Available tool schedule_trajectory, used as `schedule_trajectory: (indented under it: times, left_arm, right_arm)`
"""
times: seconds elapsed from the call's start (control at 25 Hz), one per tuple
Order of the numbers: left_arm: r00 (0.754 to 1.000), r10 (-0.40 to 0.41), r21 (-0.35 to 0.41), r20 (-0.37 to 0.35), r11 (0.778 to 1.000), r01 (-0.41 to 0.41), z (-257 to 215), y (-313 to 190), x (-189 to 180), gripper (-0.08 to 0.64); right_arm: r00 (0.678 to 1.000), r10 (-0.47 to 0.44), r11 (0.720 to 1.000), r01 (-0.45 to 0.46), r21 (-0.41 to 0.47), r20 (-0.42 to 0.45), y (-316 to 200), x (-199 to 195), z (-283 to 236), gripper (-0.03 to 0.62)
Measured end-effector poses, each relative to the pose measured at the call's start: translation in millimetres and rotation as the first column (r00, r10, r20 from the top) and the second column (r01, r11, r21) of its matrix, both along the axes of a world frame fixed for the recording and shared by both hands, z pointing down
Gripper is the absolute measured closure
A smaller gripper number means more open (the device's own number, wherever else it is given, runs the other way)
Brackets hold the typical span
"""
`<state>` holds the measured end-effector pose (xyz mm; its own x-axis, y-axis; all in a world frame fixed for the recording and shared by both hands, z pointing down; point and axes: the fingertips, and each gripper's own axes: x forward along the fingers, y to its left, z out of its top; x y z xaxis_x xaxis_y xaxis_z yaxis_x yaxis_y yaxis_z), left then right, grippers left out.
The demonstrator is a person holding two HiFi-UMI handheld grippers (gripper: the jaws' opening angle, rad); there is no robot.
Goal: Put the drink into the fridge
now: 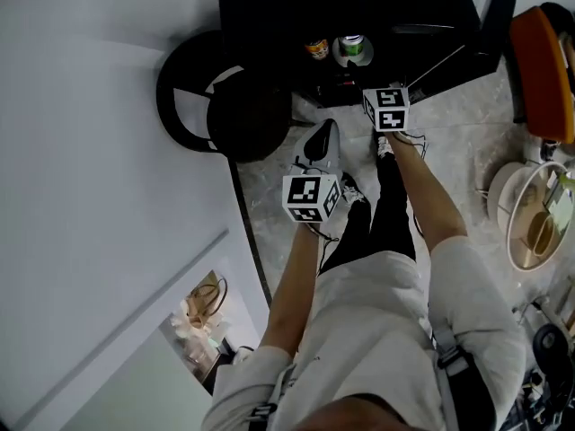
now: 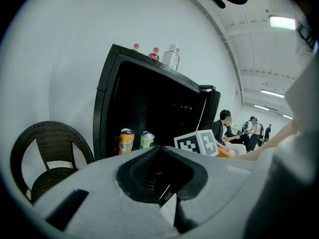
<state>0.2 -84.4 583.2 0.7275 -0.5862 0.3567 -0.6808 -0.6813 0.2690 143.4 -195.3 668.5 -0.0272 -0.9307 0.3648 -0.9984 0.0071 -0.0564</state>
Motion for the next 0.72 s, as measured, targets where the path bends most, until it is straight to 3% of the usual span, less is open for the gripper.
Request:
schedule_trajectory:
  times: [0.16,0.28,0.44,0.72]
  left_arm:
    - [1.000,0.015,0.046,0.016,0.999,-0.015,-30,9,-5,0.551]
    - [1.000,0.014,0.079,0.002,0.997,-0.014,-55,19,-9,0.551]
    - [1.000,-0.006,0.110,-0.022,0.994,0.009,-82,32,-20,0.551]
    - [0.999,-0.006,0.189,-0.035,0.982,0.012,-124,24,-20,0.551]
  right_arm:
    - [0.999,0.014,1.000,-0.013,-0.016,0.047,61,-20,-43,0.256]
    - [0.997,0.016,0.999,-0.018,0.028,0.079,97,-37,-91,0.256]
    - [0.999,-0.040,0.994,0.036,0.101,0.034,128,-65,-142,0.256]
    - [0.999,-0.036,0.981,0.039,0.190,-0.019,148,-57,-200,0.259]
